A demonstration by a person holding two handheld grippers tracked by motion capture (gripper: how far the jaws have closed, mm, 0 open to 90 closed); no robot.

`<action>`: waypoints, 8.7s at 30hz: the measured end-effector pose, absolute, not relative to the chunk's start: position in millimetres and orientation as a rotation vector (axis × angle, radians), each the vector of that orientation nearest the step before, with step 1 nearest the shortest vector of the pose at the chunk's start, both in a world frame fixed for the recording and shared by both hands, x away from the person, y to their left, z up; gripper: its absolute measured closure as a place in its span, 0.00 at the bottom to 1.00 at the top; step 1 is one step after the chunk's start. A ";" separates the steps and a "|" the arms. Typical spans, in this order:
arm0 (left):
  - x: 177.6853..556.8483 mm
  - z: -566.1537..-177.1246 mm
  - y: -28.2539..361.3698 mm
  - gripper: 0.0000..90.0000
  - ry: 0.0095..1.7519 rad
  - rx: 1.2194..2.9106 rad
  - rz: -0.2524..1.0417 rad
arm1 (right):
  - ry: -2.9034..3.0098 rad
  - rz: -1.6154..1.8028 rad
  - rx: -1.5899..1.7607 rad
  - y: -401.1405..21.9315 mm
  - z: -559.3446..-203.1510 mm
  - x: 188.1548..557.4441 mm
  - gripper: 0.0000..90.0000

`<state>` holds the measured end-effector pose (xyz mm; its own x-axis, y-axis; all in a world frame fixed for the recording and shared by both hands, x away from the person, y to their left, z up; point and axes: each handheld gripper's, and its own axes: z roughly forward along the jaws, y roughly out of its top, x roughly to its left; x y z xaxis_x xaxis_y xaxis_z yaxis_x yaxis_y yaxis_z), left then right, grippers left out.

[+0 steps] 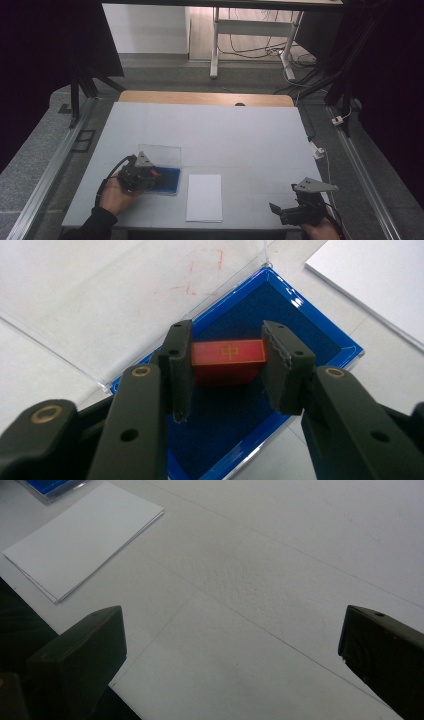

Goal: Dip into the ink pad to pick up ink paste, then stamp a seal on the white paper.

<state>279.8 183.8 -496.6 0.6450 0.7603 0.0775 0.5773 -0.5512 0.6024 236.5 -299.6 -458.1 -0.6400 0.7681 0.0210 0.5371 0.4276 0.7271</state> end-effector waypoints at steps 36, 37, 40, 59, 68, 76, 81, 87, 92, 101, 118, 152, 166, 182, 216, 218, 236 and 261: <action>285.5 -494.5 195.0 0.65 1.120 2.248 0.322 | 2.378 1.038 1.116 -299.1 -457.8 237.7 0.00; 285.0 -493.9 194.7 0.65 1.117 2.247 0.324 | 2.377 1.041 1.116 -299.1 -457.9 237.8 0.00; 283.6 -491.7 194.8 0.65 1.114 2.243 0.338 | 2.377 1.042 1.115 -299.0 -457.9 237.8 0.00; 276.2 -476.8 193.7 0.65 1.067 2.198 0.361 | 2.379 1.041 1.113 -298.7 -458.0 237.8 0.00; 273.1 -469.4 189.2 0.65 1.036 2.182 0.343 | 2.379 1.041 1.113 -298.8 -458.1 237.8 0.00; 270.0 -462.0 180.6 0.65 0.988 2.177 0.329 | 2.380 1.040 1.116 -298.9 -458.1 237.9 0.00; 267.4 -457.8 174.1 0.65 0.957 2.176 0.315 | 2.380 1.041 1.115 -299.0 -458.1 238.0 0.00; 263.7 -452.6 163.4 0.65 0.917 2.184 0.302 | 2.381 1.045 1.119 -299.5 -458.1 237.8 0.00; 264.0 -450.8 156.4 0.65 0.891 2.187 0.284 | 2.382 1.038 1.116 -298.7 -458.3 238.1 0.00; 266.6 -450.0 145.7 0.65 0.859 2.196 0.260 | 2.381 1.035 1.121 -299.3 -458.1 237.7 0.00; 275.5 -452.0 113.7 0.65 0.774 2.231 0.212 | 2.383 1.038 1.127 -299.4 -458.3 238.1 0.00; 281.6 -476.2 62.2 0.65 0.672 2.353 0.160 | 2.384 1.036 1.120 -299.5 -458.1 237.8 0.00; 280.6 -491.0 55.0 0.65 0.672 2.401 0.170 | 2.385 1.035 1.118 -299.3 -458.1 237.6 0.00; 278.9 -499.2 55.2 0.65 0.661 2.395 0.189 | 2.385 1.036 1.114 -299.3 -458.0 237.4 0.00; 284.2 -504.2 61.3 0.65 0.733 2.333 0.101 | 2.387 1.037 1.107 -298.6 -458.2 237.1 0.00; 278.3 -502.6 55.0 0.65 0.693 2.380 0.179 | 2.388 1.037 1.107 -298.5 -458.3 237.2 0.00; 279.7 -501.1 55.5 0.65 0.689 2.383 0.171 | 2.388 1.037 1.106 -298.6 -458.3 237.2 0.00; 276.6 -472.0 81.5 0.64 0.707 2.266 0.169 | 2.388 1.045 1.104 -299.1 -458.0 236.6 0.00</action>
